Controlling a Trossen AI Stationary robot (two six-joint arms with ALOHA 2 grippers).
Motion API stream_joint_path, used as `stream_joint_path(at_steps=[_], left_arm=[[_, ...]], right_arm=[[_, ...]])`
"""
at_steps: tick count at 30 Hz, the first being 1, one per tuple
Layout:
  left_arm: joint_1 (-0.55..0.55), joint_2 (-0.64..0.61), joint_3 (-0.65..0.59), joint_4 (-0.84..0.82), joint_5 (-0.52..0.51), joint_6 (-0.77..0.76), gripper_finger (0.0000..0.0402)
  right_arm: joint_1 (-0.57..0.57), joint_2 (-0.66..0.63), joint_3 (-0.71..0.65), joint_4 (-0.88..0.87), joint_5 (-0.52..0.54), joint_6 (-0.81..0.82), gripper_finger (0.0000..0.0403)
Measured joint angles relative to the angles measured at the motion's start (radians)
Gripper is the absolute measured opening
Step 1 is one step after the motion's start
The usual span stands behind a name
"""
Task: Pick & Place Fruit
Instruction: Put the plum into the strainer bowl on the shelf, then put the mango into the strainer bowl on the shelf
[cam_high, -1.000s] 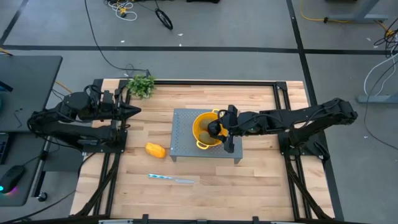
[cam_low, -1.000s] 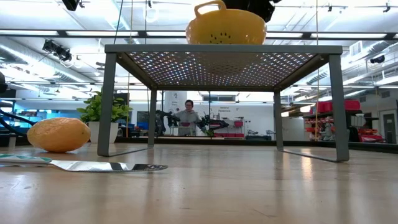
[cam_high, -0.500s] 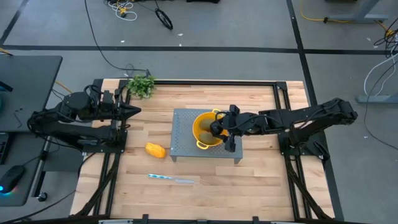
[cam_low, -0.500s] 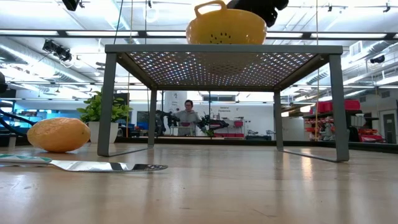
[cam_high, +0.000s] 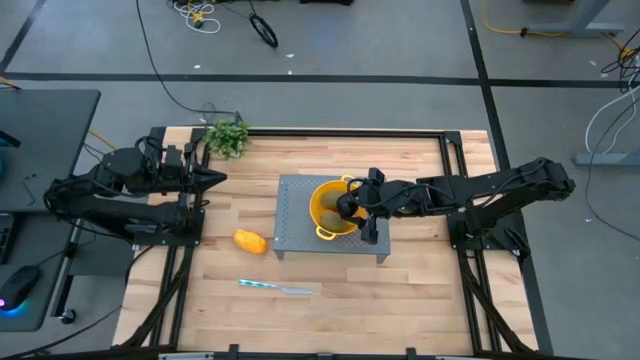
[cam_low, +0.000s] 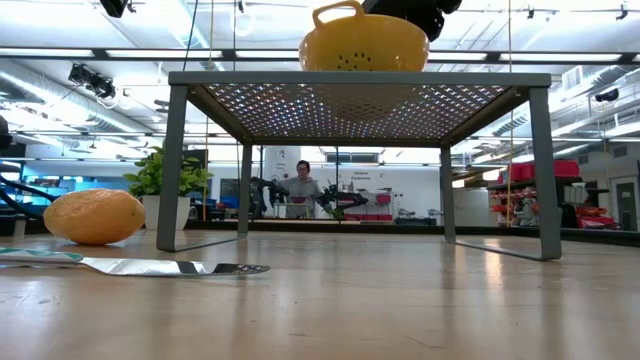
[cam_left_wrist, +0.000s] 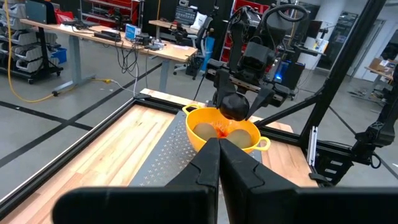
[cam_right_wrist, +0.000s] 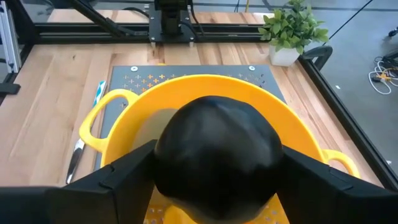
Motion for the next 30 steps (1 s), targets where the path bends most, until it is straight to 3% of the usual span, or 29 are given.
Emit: stream_joint_path(at_steps=[7, 30], left_arm=[[0.000, 0.000, 0.000, 0.000, 0.000, 0.000, 0.0011], [0.000, 0.000, 0.000, -0.001, 0.010, -0.003, 0.0011]], right_arm=[[0.000, 0.000, 0.000, 0.000, 0.000, 0.000, 0.0313], [0.031, -0.069, 0.000, 0.122, 0.000, -0.057, 0.0313]])
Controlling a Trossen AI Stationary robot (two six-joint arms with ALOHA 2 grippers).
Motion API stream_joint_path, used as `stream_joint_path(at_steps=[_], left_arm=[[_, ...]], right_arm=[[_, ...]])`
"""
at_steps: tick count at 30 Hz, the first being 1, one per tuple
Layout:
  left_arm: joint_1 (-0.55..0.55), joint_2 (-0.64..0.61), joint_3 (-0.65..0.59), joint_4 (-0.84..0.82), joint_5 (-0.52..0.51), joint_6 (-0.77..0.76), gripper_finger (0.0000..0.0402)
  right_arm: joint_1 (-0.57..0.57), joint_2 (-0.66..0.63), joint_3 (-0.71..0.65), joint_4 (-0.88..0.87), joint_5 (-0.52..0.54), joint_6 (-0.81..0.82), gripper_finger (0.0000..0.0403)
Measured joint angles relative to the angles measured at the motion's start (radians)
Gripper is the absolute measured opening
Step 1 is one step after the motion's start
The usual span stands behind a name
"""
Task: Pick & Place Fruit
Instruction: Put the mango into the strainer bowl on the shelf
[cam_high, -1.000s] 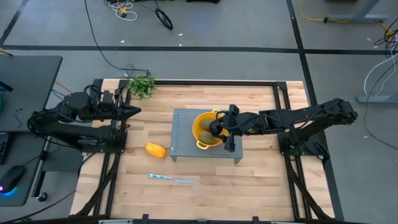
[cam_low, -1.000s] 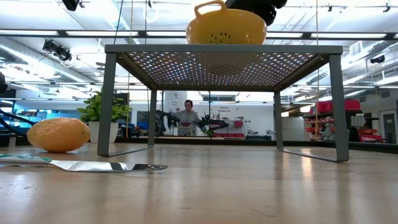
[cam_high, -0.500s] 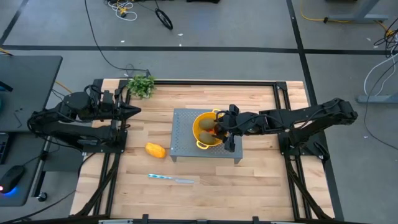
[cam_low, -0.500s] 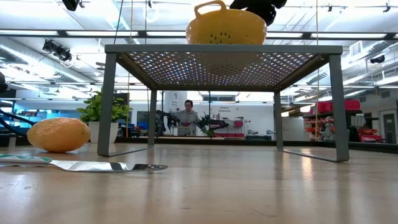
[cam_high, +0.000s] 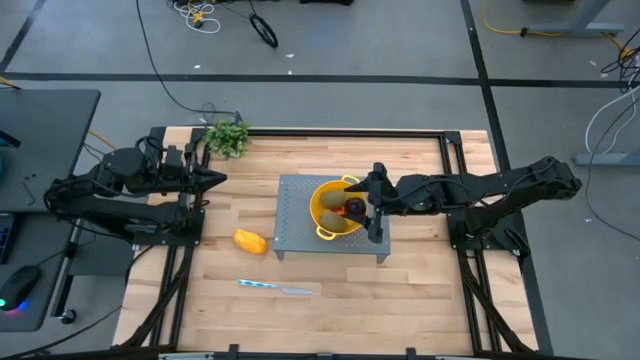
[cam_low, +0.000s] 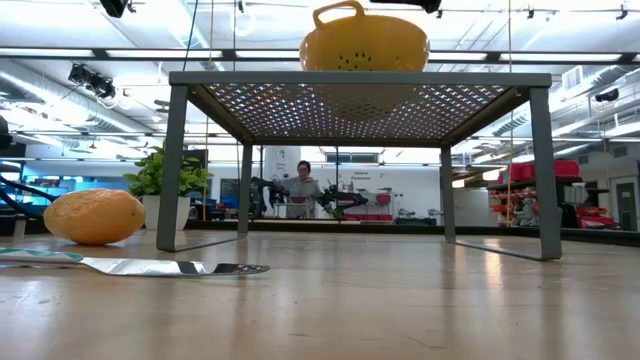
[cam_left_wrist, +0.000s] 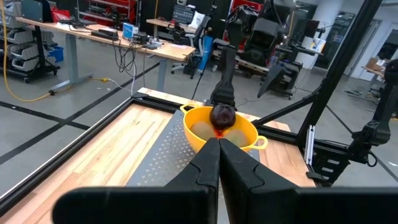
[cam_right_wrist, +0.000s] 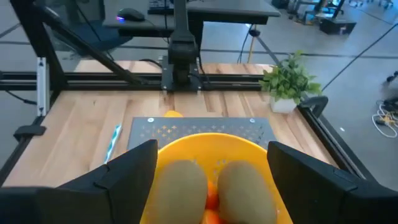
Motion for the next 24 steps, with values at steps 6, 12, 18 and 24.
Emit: stream_joint_path(at_steps=[6, 12, 18, 24], left_arm=[[0.000, 0.000, 0.000, 0.000, 0.003, 0.004, 0.0011], [0.000, 0.000, 0.000, -0.001, 0.004, 0.006, 0.0011], [0.000, 0.000, 0.000, -0.001, 0.005, 0.007, 0.0011], [0.000, 0.000, 0.000, -0.001, 0.002, 0.007, 0.0011]], right_arm=[[0.018, -0.006, 0.000, -0.003, -0.001, -0.025, 0.0296], [0.022, -0.006, 0.000, -0.007, -0.001, -0.024, 0.0267], [0.037, -0.035, 0.000, -0.013, -0.034, -0.035, 0.0221], [0.014, -0.106, 0.000, -0.018, -0.029, -0.110, 0.0160]])
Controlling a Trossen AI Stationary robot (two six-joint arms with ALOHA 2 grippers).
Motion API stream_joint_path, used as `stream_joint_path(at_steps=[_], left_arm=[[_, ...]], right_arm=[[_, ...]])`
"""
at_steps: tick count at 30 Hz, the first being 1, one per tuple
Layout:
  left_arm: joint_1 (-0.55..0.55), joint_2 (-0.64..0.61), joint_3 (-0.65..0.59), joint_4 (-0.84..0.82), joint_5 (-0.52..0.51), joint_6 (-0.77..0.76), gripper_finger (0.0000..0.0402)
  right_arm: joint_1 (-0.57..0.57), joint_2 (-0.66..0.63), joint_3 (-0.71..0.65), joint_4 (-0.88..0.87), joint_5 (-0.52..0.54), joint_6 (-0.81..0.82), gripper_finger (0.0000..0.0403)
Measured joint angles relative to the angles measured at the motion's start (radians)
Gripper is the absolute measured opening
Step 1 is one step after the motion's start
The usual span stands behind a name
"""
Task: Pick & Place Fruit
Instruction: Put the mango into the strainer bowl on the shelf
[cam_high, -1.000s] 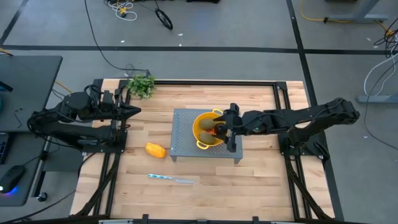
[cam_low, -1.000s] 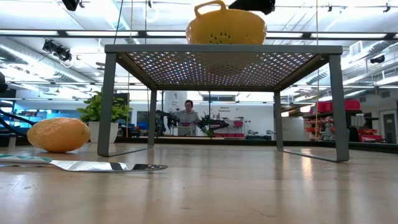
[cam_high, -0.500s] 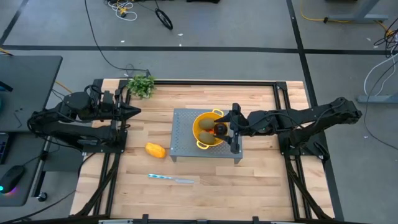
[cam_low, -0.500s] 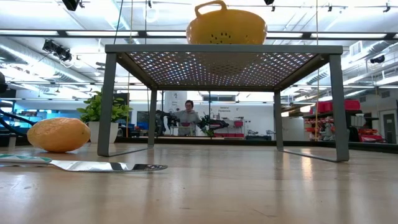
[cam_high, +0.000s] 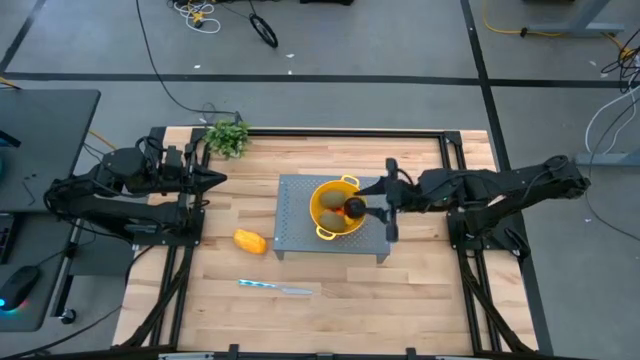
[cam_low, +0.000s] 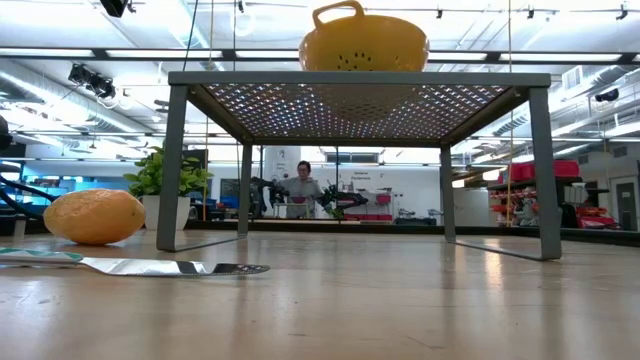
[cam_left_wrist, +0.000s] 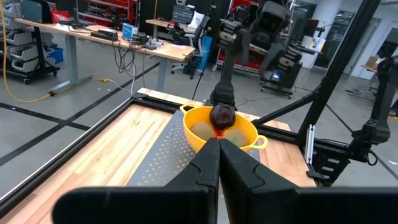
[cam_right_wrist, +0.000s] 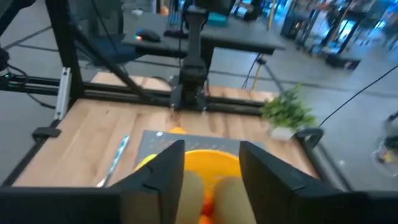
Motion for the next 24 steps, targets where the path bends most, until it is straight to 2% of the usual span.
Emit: stream_joint_path(at_steps=[9, 14, 19, 24], left_arm=[[0.000, 0.000, 0.000, -0.001, -0.001, 0.001, 0.0011], [0.000, 0.000, 0.000, -0.003, -0.027, 0.016, 0.0011], [0.000, 0.000, 0.000, -0.003, -0.029, 0.016, 0.0011], [0.000, 0.000, 0.000, -0.003, -0.054, 0.016, 0.0011]], right_arm=[[-0.054, -0.081, 0.000, -0.003, 0.002, -0.043, 0.0080], [-0.053, -0.109, 0.000, -0.008, -0.010, -0.021, 0.0070], [-0.053, -0.117, 0.000, -0.003, -0.113, 0.114, 0.0069], [-0.053, -0.117, 0.000, 0.004, -0.205, 0.181, 0.0069]])
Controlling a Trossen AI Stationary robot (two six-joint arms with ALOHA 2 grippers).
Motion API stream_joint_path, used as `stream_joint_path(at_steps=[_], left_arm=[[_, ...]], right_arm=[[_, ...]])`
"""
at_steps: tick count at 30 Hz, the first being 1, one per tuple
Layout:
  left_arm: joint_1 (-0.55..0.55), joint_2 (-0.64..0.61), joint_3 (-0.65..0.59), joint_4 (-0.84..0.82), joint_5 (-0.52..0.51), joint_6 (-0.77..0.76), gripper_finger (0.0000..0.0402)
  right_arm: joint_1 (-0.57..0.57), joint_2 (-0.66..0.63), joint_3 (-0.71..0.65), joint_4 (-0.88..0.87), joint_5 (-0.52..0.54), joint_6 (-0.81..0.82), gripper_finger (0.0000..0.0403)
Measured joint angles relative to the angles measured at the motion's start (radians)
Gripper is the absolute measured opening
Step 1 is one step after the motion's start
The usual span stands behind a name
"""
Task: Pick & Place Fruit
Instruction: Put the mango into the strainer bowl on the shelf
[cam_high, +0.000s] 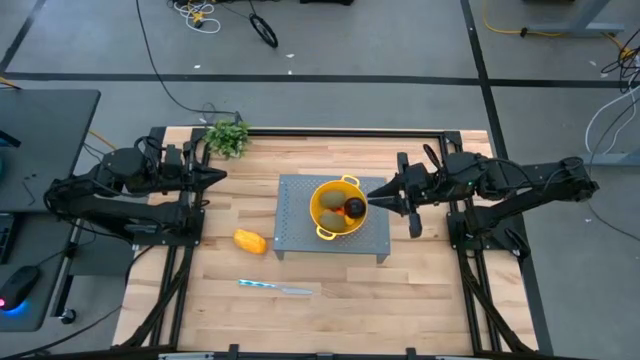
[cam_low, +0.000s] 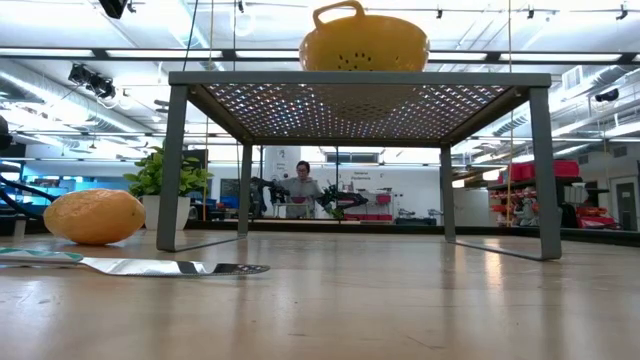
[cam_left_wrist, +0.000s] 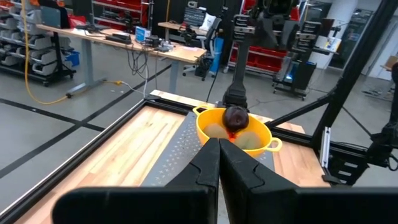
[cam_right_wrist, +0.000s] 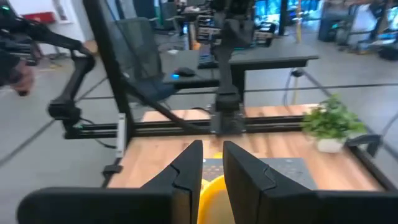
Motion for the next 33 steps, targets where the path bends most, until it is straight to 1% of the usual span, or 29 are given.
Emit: stream_joint_path(at_steps=[6, 12, 15, 20, 28, 33], left_arm=[[0.000, 0.000, 0.000, 0.000, -0.011, 0.000, 0.0011], [0.000, 0.000, 0.000, 0.000, -0.012, 0.000, 0.0011], [0.000, 0.000, 0.000, -0.001, -0.021, 0.000, 0.0011], [0.000, 0.000, 0.000, -0.001, -0.037, 0.000, 0.0011], [0.000, 0.000, 0.000, -0.001, -0.041, 0.000, 0.0011], [0.000, 0.000, 0.000, 0.000, -0.041, 0.000, 0.0011]], right_arm=[[0.000, -0.012, 0.000, -0.005, -0.003, 0.005, 0.0062], [0.000, -0.066, 0.000, -0.047, -0.002, -0.014, 0.0029], [0.000, -0.103, 0.000, -0.088, 0.028, -0.035, 0.0019], [-0.001, -0.180, 0.000, -0.153, 0.070, -0.059, 0.0015], [0.000, -0.313, 0.000, -0.192, 0.070, -0.067, 0.0015], [0.000, -0.346, 0.000, -0.193, 0.070, -0.085, 0.0015]])
